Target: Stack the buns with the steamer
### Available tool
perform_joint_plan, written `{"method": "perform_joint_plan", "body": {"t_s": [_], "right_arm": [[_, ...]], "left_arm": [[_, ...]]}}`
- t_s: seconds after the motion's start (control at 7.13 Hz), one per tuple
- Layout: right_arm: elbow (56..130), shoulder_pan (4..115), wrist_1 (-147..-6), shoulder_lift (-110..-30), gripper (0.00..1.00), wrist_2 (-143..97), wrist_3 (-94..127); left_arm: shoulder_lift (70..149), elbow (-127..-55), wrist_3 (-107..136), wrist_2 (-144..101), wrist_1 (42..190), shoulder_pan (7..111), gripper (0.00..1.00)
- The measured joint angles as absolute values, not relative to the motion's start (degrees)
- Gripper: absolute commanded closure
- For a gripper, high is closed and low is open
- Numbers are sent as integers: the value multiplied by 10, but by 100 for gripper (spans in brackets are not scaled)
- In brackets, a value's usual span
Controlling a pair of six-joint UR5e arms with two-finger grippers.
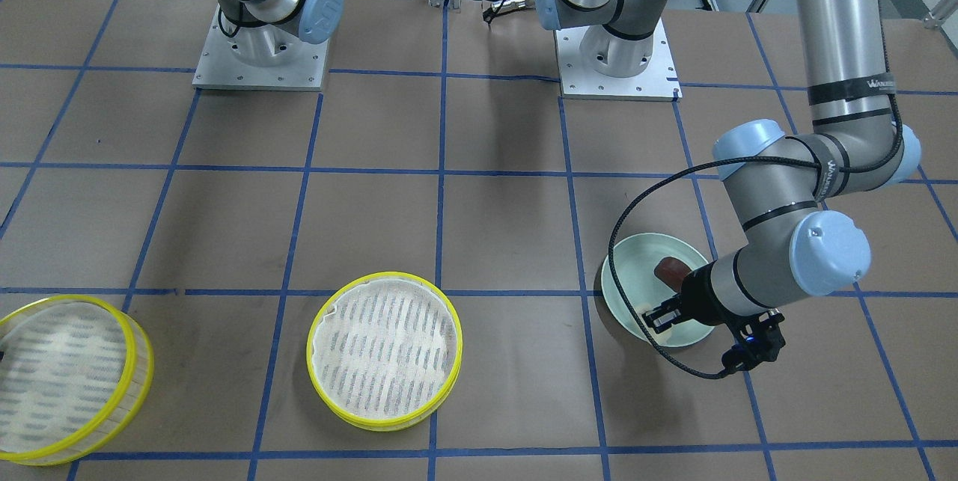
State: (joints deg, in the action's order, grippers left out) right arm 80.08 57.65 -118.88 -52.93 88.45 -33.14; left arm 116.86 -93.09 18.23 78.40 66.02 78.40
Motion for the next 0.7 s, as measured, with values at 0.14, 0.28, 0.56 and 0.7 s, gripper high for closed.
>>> {"method": "perform_joint_plan", "body": {"t_s": [0.14, 0.28, 0.56, 0.7], "right_arm": [[803, 577, -1190, -530, 41, 884, -343], [804, 577, -1194, -530, 43, 883, -351], [805, 577, -1207, -528, 54, 878, -352], [805, 577, -1209, -527, 56, 874, -351]], "left_arm": [[1162, -906, 256, 753, 654, 806, 100], [1158, -891, 328, 721, 643, 832, 100], [1163, -884, 473, 663, 579, 899, 100], [1168, -886, 524, 639, 544, 925, 100]]}}
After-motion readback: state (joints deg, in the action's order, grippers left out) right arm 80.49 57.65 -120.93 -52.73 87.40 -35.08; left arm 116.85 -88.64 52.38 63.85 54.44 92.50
